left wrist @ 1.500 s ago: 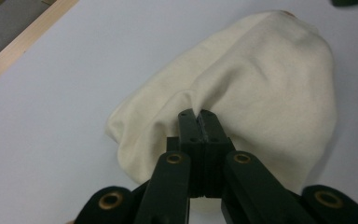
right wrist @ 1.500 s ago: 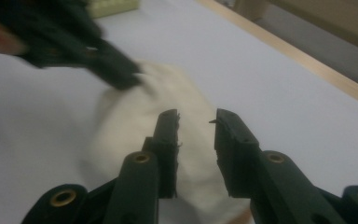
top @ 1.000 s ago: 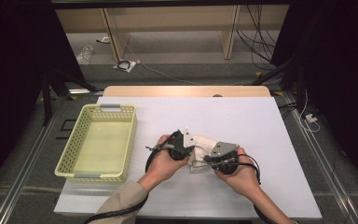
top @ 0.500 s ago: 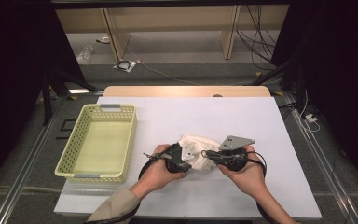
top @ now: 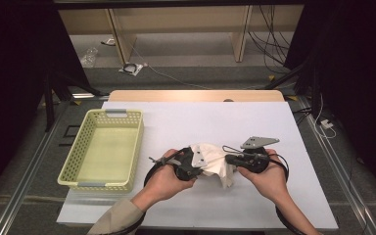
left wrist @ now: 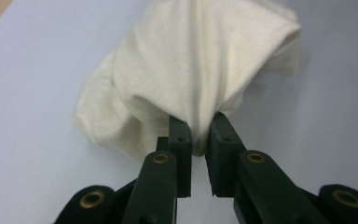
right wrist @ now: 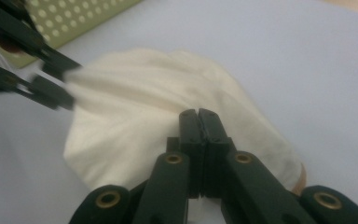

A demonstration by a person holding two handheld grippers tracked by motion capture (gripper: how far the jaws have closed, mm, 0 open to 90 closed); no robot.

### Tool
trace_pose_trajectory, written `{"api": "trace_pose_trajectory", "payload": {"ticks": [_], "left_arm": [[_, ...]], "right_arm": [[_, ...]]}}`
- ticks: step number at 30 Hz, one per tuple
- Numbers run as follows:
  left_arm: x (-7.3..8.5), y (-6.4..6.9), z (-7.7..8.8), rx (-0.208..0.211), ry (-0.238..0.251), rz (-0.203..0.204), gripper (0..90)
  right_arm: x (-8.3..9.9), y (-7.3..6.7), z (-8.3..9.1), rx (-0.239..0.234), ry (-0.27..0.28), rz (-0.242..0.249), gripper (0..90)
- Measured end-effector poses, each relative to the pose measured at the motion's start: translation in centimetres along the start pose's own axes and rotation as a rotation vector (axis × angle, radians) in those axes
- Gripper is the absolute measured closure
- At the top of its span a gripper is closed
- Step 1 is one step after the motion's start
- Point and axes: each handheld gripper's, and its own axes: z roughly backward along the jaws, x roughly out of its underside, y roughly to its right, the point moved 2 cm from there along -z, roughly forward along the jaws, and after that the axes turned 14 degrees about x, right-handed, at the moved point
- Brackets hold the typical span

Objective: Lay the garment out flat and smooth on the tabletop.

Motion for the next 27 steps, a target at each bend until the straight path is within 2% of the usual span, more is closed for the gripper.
{"api": "trace_pose_trajectory", "payload": {"ticks": [2, 4, 6, 7, 9, 12, 14, 15, 17, 18, 20, 21, 22, 24, 27], "left_arm": [[-0.6, -0.2, 0.0, 0.002, 0.004, 0.002, 80.8], [-1.0, -1.1, -0.6, -0.003, -0.003, 0.021, 80.7], [-0.9, -2.0, -1.6, -0.018, -0.008, 0.059, 80.6], [-0.8, -2.4, -2.0, -0.029, -0.016, 0.063, 80.6], [-0.5, -3.2, -2.9, -0.033, -0.012, 0.108, 80.5], [-0.3, -4.0, -3.5, -0.053, 0.002, 0.140, 80.3], [-0.3, -4.4, -3.7, -0.072, -0.002, 0.148, 80.0], [-0.3, -4.5, -3.7, -0.073, -0.004, 0.152, 80.0], [-0.4, -4.5, -3.7, -0.079, 0.005, 0.155, 79.9], [-0.5, -4.5, -3.7, -0.080, 0.006, 0.158, 79.9], [-0.5, -4.4, -3.8, -0.081, 0.004, 0.149, 79.9], [-0.5, -4.3, -3.7, -0.079, 0.006, 0.147, 79.6], [-0.4, -4.3, -3.7, -0.080, 0.007, 0.140, 79.4], [-0.2, -4.2, -3.5, -0.078, 0.016, 0.126, 77.9], [0.4, -4.4, -3.2, -0.091, 0.030, 0.078, 68.4]], "right_arm": [[0.3, 0.3, -0.8, 0.002, -0.022, 0.002, 89.5], [0.7, 0.4, -1.6, 0.013, -0.038, 0.004, 87.6], [1.2, 0.4, -2.3, 0.020, -0.044, 0.014, 79.9], [1.5, 0.4, -2.5, 0.025, -0.048, 0.019, 76.5], [1.4, 0.6, -2.1, 0.036, -0.036, 0.025, 72.6], [1.0, 0.6, -0.6, 0.047, -0.001, 0.043, 68.3], [0.9, 0.0, 0.3, 0.017, -0.008, 0.055, 62.7], [0.9, -0.6, 0.6, -0.020, -0.024, 0.071, 58.6], [1.3, -1.7, 0.5, -0.057, -0.070, 0.095, 53.1], [1.6, -2.2, 0.2, -0.057, -0.099, 0.116, 52.1], [2.4, -2.9, -0.8, -0.037, -0.152, 0.151, 54.4], [2.7, -3.2, -1.3, -0.022, -0.166, 0.147, 62.0], [3.0, -3.1, -1.7, -0.002, -0.173, 0.160, 74.0], [2.8, -2.7, -1.4, 0.009, -0.171, 0.132, 88.4], [1.6, -1.2, 0.0, -0.001, -0.106, 0.030, 89.5]]}}
